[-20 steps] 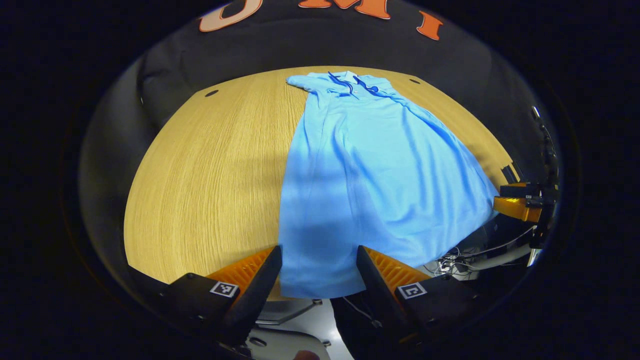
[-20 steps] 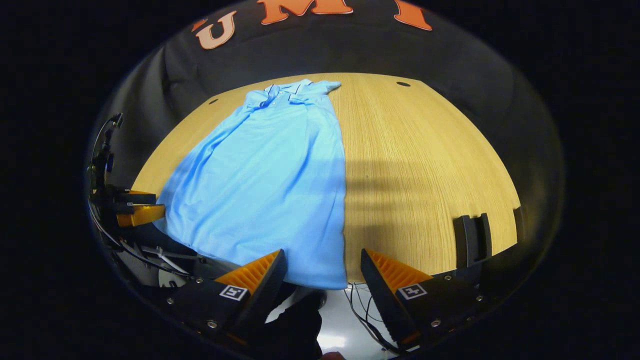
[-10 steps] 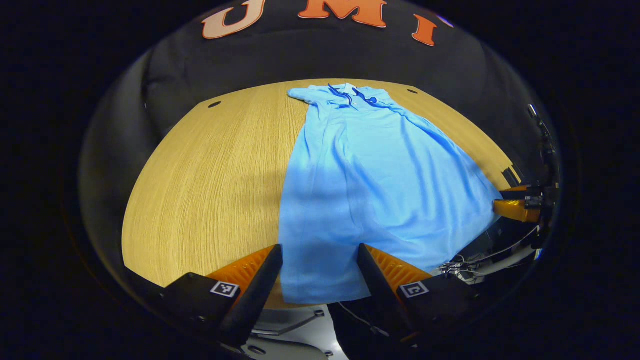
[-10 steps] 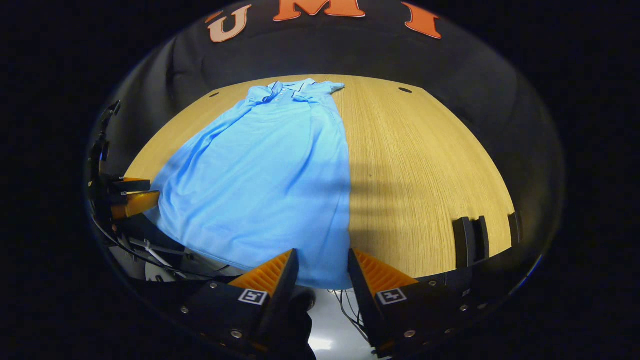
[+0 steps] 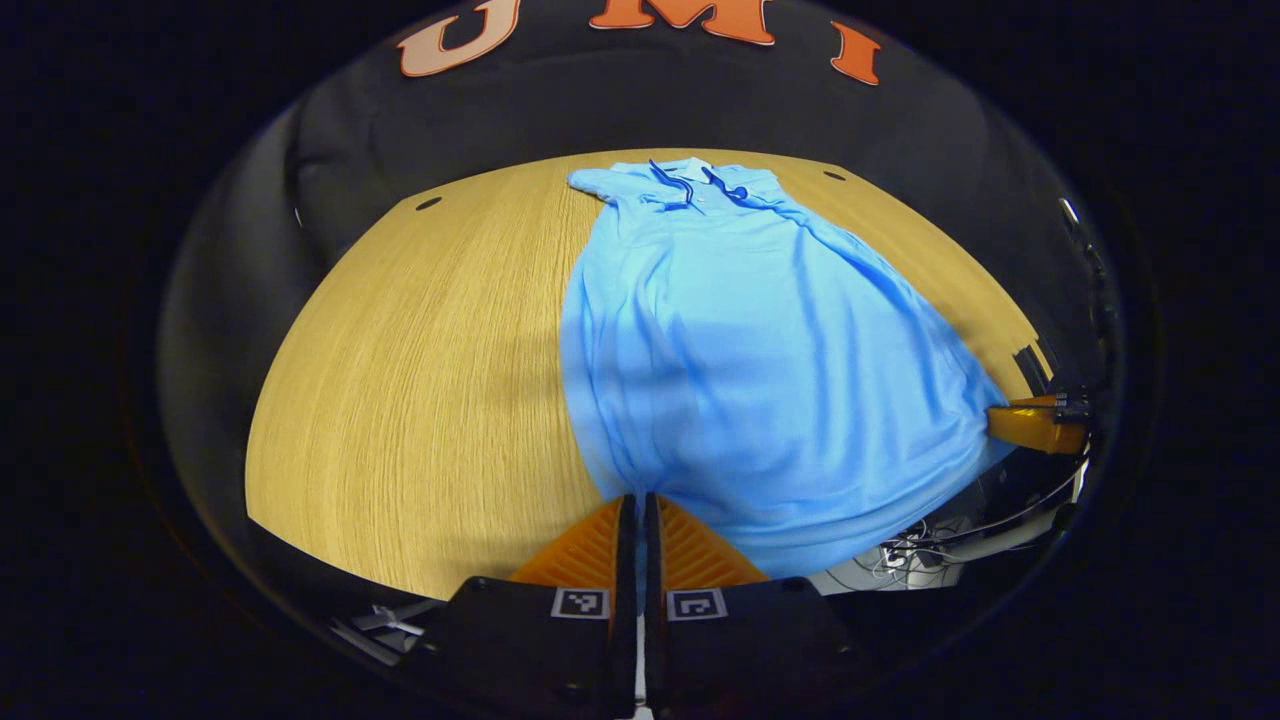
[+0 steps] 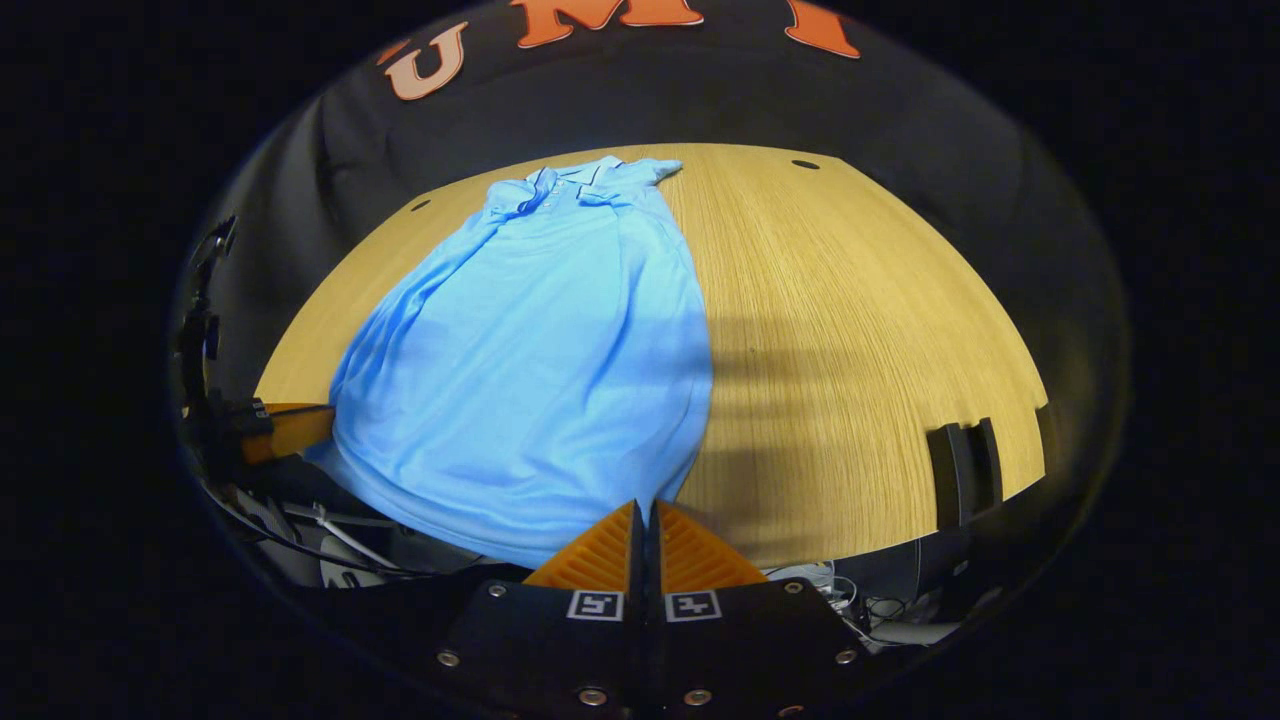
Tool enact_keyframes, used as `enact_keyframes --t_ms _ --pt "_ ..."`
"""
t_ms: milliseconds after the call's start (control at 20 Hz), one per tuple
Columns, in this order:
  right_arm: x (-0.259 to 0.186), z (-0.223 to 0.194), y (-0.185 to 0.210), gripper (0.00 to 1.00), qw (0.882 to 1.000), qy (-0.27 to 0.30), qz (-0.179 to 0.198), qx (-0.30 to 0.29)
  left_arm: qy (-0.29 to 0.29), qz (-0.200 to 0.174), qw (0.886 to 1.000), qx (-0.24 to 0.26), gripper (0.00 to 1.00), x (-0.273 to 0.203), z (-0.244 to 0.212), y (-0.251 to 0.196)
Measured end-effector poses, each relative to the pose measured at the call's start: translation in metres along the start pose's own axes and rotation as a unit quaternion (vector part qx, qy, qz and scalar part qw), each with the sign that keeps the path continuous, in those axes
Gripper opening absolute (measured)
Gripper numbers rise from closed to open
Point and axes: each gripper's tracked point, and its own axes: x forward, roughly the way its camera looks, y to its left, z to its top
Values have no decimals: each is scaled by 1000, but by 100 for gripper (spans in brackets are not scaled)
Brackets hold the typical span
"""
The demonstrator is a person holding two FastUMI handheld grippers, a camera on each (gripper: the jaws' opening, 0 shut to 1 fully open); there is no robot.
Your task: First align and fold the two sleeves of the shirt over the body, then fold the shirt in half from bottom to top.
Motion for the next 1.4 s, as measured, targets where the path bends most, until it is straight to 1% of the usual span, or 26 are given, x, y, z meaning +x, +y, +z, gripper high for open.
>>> enact_keyframes --t_ms 50,150,200,250,450,600,950,1150,1400 --pt "-2 3 -1 1 1000 -2 1 4 1 -9 1000 -12 7 -1 2 -5" --pt "-9 15 -1 1 1000 -12 6 12 -5 -13 999 -28 7 -6 15 -9" --pt "-11 22 -1 1 1000 -18 8 17 -7 -14 999 -33 9 -8 21 -10" --pt "-13 30 -2 1 999 -25 10 21 -10 -12 999 -33 7 -9 28 -10" --pt "-19 59 -5 1 998 -42 14 36 -36 -11 999 -33 7 -16 69 -6" --pt "-24 84 -6 1 997 -55 21 39 -57 -20 997 -44 7 -23 98 -2" --pt "-27 151 -4 1 995 -89 28 23 -99 -30 994 -31 7 -38 169 6" --pt "-25 193 -6 1 994 -103 26 8 -118 -31 992 -17 7 -38 211 12" --pt "-14 248 -8 1 993 -118 22 -3 -142 -37 989 -12 7 -27 274 20"
